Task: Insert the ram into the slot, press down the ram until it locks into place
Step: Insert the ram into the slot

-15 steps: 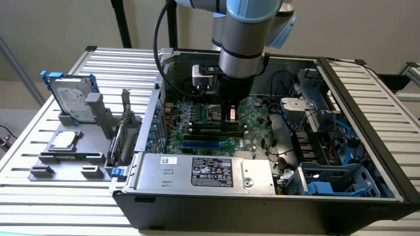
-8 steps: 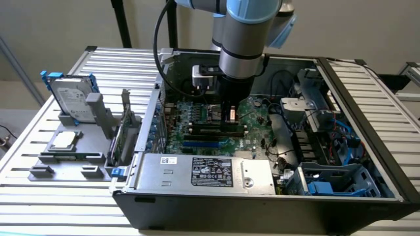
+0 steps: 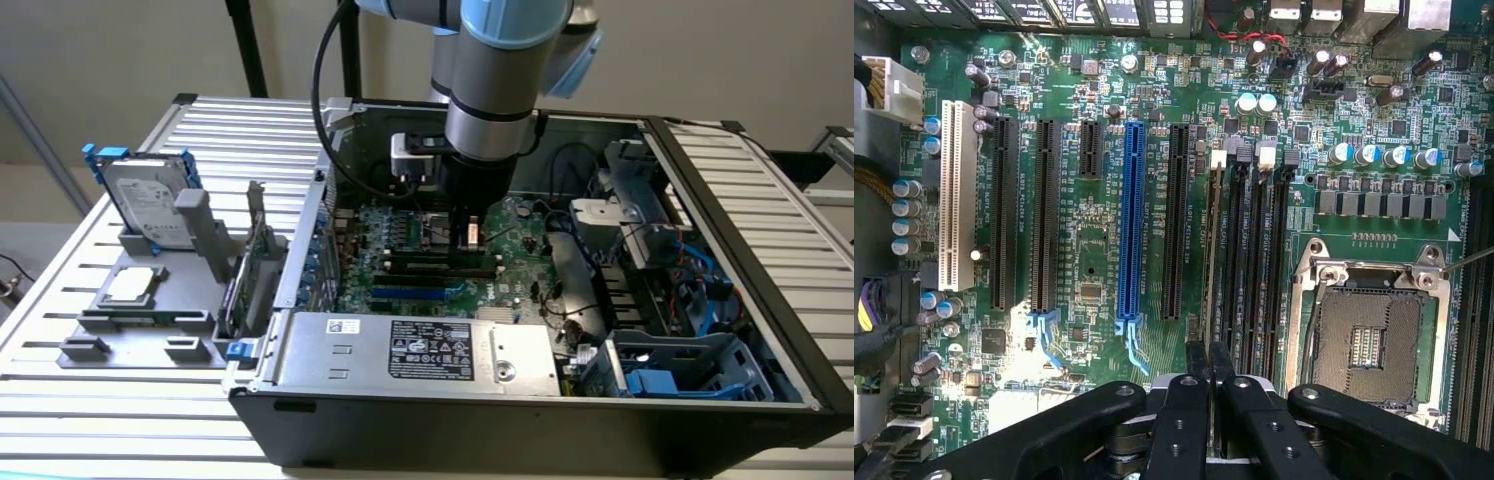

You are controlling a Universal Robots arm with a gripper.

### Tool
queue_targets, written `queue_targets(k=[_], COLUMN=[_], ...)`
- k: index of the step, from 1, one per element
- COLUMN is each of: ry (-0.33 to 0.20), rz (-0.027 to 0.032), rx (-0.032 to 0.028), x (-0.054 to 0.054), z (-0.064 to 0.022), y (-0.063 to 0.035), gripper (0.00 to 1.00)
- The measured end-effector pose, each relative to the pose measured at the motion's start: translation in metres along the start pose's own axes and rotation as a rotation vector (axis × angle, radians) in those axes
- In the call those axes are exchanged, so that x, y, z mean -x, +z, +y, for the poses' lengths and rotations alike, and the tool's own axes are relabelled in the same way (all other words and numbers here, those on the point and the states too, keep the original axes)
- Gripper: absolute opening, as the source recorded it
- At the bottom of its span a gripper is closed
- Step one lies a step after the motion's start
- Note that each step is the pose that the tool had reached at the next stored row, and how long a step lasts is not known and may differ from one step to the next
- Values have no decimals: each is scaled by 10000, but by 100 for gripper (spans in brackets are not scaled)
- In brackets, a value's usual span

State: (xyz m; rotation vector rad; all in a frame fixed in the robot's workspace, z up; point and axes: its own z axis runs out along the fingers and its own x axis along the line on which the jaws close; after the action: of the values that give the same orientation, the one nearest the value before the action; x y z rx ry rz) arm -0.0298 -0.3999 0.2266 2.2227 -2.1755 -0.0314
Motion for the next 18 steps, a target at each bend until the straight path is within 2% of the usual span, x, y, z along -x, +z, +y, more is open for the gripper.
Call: queue_targets(k=[3, 4, 8, 14, 18], ry=[1, 0, 1, 1, -1], rz=[4, 4, 7, -1, -6], rx=[2, 2, 3, 7, 7], x=[-2, -2, -3, -4, -4], z=[0, 0, 1, 9, 18], y=[-1, -1, -11, -232, -268], gripper=[13, 20, 20, 20, 20])
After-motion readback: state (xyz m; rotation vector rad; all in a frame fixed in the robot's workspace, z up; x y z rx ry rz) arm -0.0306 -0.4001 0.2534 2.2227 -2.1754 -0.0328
